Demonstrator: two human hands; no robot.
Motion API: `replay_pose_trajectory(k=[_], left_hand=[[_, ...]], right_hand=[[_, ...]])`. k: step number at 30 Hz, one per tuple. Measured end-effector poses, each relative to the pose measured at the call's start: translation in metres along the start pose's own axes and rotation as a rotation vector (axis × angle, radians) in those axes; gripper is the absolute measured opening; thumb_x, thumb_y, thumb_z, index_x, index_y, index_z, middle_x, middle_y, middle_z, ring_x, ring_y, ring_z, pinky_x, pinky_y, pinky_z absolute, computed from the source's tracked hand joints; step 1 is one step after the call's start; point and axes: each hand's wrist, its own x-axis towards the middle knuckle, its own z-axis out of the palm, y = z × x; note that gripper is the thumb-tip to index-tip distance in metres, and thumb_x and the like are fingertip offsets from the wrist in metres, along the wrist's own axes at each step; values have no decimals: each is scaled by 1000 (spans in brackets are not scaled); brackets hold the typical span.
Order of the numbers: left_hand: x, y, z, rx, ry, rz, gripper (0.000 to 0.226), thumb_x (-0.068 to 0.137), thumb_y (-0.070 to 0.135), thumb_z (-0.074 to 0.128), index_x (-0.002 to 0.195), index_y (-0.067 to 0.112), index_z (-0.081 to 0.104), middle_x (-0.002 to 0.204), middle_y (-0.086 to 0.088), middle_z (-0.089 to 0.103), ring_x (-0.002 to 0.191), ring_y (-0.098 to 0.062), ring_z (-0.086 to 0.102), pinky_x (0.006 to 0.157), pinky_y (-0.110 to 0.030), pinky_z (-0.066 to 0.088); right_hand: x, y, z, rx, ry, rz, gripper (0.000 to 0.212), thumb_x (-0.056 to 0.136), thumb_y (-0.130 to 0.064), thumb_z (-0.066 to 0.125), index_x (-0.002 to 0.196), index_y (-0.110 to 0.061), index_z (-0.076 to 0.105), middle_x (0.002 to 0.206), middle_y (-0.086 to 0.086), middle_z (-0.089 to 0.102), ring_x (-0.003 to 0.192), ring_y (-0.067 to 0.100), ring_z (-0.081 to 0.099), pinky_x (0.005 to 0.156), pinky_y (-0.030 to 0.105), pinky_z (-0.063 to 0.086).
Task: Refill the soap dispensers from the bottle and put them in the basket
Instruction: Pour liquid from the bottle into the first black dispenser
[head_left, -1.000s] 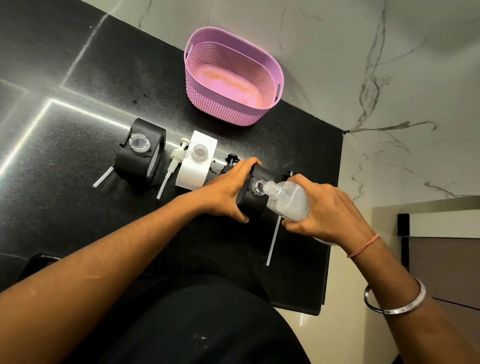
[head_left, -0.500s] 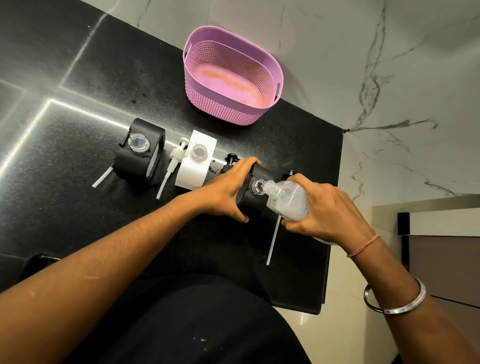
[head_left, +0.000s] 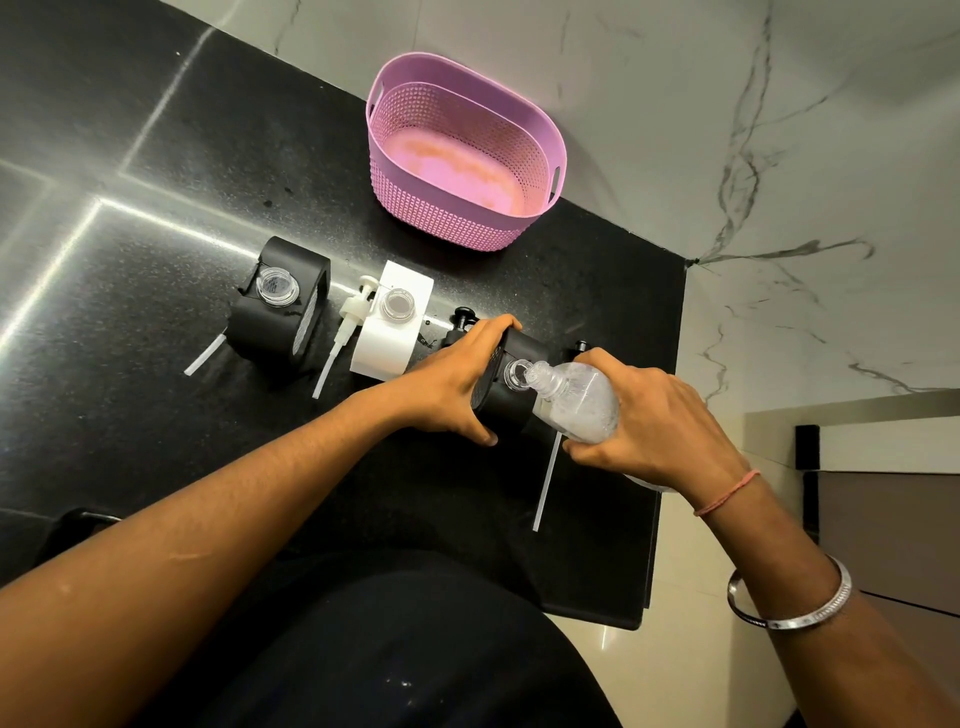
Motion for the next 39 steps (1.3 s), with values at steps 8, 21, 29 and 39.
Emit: replay_pose_trajectory(k=[8, 21, 29, 39], left_hand=[[0, 0, 0, -6, -2, 2, 130, 60, 22, 102, 157, 32, 16, 144, 7, 39, 127, -21, 55, 108, -48, 53], [-1, 2, -2, -18, -10, 4, 128, 61, 18, 102, 156, 31, 18, 141, 4, 40, 124, -20, 56, 106, -45, 54], [0, 3, -1, -8, -10, 13, 126, 60, 21, 101, 155, 33, 18, 141, 6, 41, 123, -21, 57, 106, -47, 53], [-1, 2, -1, -15, -11, 21, 124, 61, 21, 101, 153, 35, 20, 140, 7, 41, 126, -19, 55, 108, -45, 52]], right_hand=[[0, -1, -1, 0, -1, 0, 79, 69, -65, 80, 132, -39, 40, 106, -10, 63, 87, 18, 66, 75, 40, 62], [0, -2, -1, 2, -16, 14, 80, 70, -66, 81, 134, -39, 40, 107, -13, 60, 91, 17, 66, 77, 36, 61], [-1, -4, -2, -14, -9, 41, 76, 67, -65, 78, 130, -40, 44, 104, -10, 66, 89, 21, 67, 77, 42, 60], [-1, -5, -3, 10, -14, 31, 77, 67, -66, 77, 129, -39, 42, 106, -8, 65, 90, 20, 67, 78, 43, 61]])
